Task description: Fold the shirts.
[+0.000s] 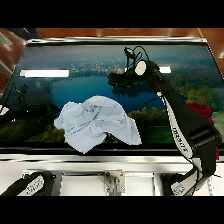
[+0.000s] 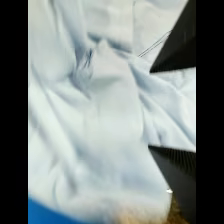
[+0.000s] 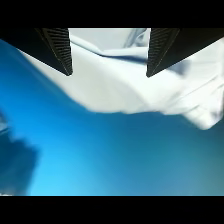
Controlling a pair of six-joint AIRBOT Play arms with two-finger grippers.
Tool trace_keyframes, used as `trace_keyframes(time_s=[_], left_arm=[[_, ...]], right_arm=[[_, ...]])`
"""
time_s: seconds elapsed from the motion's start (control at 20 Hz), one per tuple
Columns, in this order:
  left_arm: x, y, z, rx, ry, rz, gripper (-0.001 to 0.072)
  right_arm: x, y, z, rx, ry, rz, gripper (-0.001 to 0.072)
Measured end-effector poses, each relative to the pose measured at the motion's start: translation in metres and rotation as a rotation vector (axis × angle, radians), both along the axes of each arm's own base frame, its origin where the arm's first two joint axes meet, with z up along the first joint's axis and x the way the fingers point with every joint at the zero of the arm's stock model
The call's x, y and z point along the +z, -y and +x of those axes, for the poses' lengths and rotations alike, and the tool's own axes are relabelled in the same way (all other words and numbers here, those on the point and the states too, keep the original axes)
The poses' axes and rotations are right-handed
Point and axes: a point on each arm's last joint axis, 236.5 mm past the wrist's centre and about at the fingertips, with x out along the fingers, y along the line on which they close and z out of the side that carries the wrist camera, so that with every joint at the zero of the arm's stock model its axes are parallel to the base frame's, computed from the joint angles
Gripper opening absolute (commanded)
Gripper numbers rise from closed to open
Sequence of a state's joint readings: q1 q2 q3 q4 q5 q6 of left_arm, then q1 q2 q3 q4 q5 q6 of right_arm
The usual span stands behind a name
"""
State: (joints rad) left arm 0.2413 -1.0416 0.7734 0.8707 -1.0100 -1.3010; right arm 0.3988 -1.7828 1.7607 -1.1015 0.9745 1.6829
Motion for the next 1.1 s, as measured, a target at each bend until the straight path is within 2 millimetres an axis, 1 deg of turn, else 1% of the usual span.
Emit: trace_keyframes(time_s=[0.05, 0.1, 0.15, 0.2, 0.25, 0.3, 0.35, 0.4, 0.45, 0.5, 0.55, 0.6, 0.65, 0.7, 0.8, 0.85, 0.9, 0.95, 1.1], left_arm=[[0.005, -0.009, 0.006, 0.017, 0.016, 0.012, 0.0597], [0.011, -0.017, 0.01, 0.026, 0.022, 0.019, 0.0594], [0.015, -0.028, 0.008, 0.028, 0.01, 0.03, 0.0587], [0.017, -0.043, 0.004, 0.037, -0.006, 0.057, 0.0587], [0.015, -0.062, -0.002, 0.062, -0.036, 0.082, 0.0588], [0.01, -0.075, -0.013, 0.082, -0.083, 0.092, 0.0591], [0.002, -0.085, -0.027, 0.099, -0.139, 0.092, 0.0618], [-0.01, -0.09, -0.042, 0.114, -0.199, 0.076, 0.0707], [-0.023, -0.09, -0.058, 0.127, -0.261, 0.05, 0.0713], [-0.036, -0.084, -0.073, 0.126, -0.315, 0.018, 0.0712], [-0.048, -0.074, -0.086, 0.125, -0.359, -0.023, 0.0712], [-0.061, -0.063, -0.098, 0.116, -0.396, -0.059, 0.0712], [-0.072, -0.052, -0.108, 0.107, -0.426, -0.088, 0.0712], [-0.082, -0.043, -0.116, 0.099, -0.446, -0.105, 0.0711], [-0.099, -0.024, -0.128, 0.076, -0.475, -0.122, 0.071], [-0.106, -0.017, -0.131, 0.067, -0.48, -0.122, 0.0708], [-0.11, -0.01, -0.132, 0.06, -0.477, -0.123, 0.0706], [-0.113, -0.003, -0.13, 0.056, -0.47, -0.129, 0.0701], [-0.12, 0.017, -0.12, 0.051, -0.448, -0.152, 0.0691]], right_arm=[[0.009, 0.007, -0.001, 0.007, 0.012, -0.002, 0.0578], [0.019, 0.02, 0.0, 0.015, 0.037, -0.031, 0.0578], [0.028, 0.037, -0.005, 0.031, 0.045, -0.071, 0.0577], [0.034, 0.056, -0.013, 0.055, 0.041, -0.135, 0.0575], [0.04, 0.082, -0.024, 0.071, 0.028, -0.214, 0.0519], [0.043, 0.115, -0.031, 0.068, 0.013, -0.312, 0.0479], [0.042, 0.155, -0.042, 0.056, -0.029, -0.427, 0.048], [0.044, 0.186, -0.053, 0.038, -0.075, -0.501, 0.0501], [0.046, 0.211, -0.066, 0.022, -0.125, -0.546, 0.0581], [0.044, 0.229, -0.079, 0.011, -0.18, -0.562, 0.0598], [0.041, 0.243, -0.09, -0.001, -0.231, -0.562, 0.0598], [0.038, 0.254, -0.1, -0.018, -0.281, -0.545, 0.0598], [0.034, 0.258, -0.111, -0.021, -0.329, -0.509, 0.0599], [0.029, 0.254, -0.117, -0.014, -0.363, -0.464, 0.0598], [0.022, 0.253, -0.129, -0.011, -0.416, -0.411, 0.0599], [0.017, 0.255, -0.133, -0.012, -0.441, -0.4, 0.0599], [0.015, 0.252, -0.135, -0.005, -0.449, -0.38, 0.0598], [0.013, 0.249, -0.138, 0.002, -0.458, -0.365, 0.0598], [0.007, 0.254, -0.142, 0.0, -0.478, -0.366, 0.0598]])
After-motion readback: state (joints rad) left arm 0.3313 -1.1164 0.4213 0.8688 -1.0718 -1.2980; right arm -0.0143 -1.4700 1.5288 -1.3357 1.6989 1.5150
